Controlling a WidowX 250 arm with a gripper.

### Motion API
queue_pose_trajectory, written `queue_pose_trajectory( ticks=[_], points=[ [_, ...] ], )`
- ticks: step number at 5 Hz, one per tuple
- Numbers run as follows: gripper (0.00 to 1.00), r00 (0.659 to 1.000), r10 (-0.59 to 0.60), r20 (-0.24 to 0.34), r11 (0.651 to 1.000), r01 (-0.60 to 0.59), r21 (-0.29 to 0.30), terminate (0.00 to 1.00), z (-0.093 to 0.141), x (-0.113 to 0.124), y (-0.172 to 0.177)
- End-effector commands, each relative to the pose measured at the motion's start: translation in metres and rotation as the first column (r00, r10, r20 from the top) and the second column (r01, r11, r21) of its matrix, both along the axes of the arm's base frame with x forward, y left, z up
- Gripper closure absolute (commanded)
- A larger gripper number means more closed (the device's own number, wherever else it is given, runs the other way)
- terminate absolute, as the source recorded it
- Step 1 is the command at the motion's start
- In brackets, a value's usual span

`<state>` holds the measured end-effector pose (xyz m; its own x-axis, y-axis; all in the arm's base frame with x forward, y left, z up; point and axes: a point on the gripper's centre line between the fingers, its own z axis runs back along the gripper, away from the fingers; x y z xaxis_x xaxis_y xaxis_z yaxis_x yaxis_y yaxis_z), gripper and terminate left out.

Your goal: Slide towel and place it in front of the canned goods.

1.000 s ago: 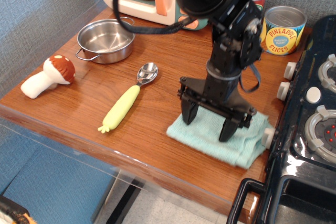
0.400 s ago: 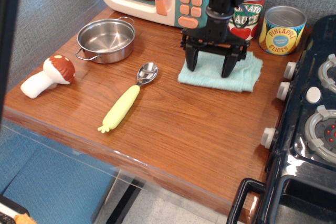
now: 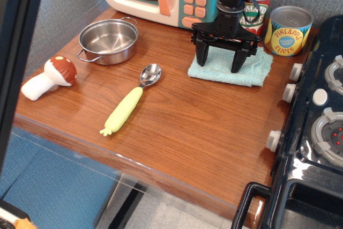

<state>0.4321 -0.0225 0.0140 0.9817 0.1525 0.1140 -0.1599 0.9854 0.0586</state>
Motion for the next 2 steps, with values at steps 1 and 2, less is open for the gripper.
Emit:
queue_pose_trajectory(
  ticks=[1, 2],
  points=[
    [0.00, 0.991, -0.016, 0.130, 0.998, 0.024, -0.055, 0.00, 0.080, 0.003, 0.002],
    [0.00, 0.989, -0.004, 0.151, 0.996, 0.018, -0.088, 0.00, 0.100, 0.002, 0.009]
  ],
)
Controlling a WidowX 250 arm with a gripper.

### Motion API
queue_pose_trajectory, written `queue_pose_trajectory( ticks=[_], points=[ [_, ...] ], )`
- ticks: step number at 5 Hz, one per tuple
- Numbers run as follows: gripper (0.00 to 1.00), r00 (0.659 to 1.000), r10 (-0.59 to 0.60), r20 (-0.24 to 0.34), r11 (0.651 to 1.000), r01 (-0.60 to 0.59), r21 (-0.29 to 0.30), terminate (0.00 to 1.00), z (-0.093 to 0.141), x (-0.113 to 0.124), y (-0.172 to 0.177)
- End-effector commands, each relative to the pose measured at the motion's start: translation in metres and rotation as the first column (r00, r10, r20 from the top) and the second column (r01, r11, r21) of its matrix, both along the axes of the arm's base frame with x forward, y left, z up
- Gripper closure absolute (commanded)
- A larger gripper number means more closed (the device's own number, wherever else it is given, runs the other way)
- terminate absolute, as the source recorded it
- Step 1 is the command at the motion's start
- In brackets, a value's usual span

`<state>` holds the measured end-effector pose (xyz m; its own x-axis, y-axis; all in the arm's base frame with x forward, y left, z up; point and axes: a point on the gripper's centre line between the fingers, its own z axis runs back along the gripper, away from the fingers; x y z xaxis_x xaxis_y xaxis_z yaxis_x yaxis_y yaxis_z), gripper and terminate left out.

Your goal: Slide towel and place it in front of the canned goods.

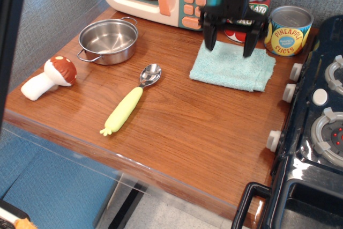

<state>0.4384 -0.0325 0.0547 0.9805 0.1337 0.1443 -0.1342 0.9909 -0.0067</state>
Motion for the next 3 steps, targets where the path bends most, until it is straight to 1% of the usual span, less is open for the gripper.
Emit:
queue_pose_trajectory(
  ticks=[1, 2, 3],
  points=[
    [0.00, 0.995, -0.021, 0.094, 1.000, 0.024, -0.021, 0.00, 0.0645, -0.0105, 0.0259],
    [0.00, 0.995, -0.021, 0.094, 1.000, 0.024, -0.021, 0.00, 0.0645, -0.0105, 0.0259],
    [0.00, 0.995, -0.021, 0.094, 1.000, 0.024, -0.021, 1.00, 0.0645, -0.0105, 0.0259]
  ],
)
